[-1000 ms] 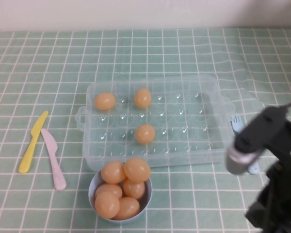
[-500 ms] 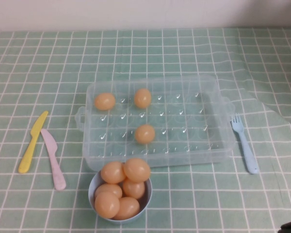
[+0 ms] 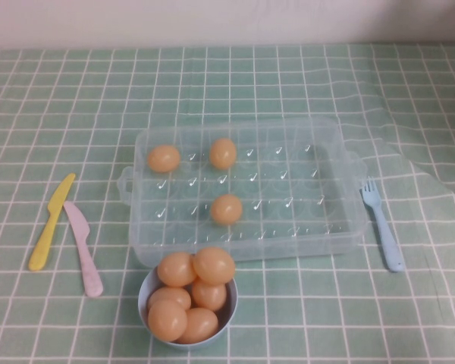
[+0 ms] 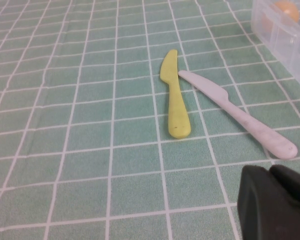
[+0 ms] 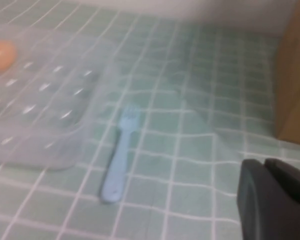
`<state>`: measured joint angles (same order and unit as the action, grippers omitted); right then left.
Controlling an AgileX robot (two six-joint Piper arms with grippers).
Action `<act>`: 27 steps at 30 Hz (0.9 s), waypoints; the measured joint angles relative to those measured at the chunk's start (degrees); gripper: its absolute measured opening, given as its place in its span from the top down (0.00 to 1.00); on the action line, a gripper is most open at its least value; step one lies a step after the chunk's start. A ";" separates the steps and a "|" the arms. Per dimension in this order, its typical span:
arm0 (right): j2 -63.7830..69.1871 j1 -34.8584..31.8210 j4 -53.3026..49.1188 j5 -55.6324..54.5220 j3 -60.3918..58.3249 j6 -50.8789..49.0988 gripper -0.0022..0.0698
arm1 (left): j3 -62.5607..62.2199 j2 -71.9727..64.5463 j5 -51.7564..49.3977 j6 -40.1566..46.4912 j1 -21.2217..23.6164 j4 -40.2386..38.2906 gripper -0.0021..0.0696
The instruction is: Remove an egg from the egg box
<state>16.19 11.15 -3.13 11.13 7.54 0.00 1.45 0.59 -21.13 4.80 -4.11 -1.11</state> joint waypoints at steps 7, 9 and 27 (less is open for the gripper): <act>-9.66 -5.92 3.13 -4.56 -6.71 0.00 0.99 | 0.00 0.00 0.00 0.00 0.00 0.00 0.98; -12.29 -5.92 3.44 -4.56 -7.84 0.00 0.99 | 0.00 0.00 0.00 0.00 0.00 0.00 0.98; -16.62 -3.01 7.44 -0.91 -8.98 2.18 0.99 | 0.00 0.00 0.00 0.00 0.00 0.00 0.98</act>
<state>-0.43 8.14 4.31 10.22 -1.45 2.18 1.45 0.59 -21.13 4.80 -4.11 -1.11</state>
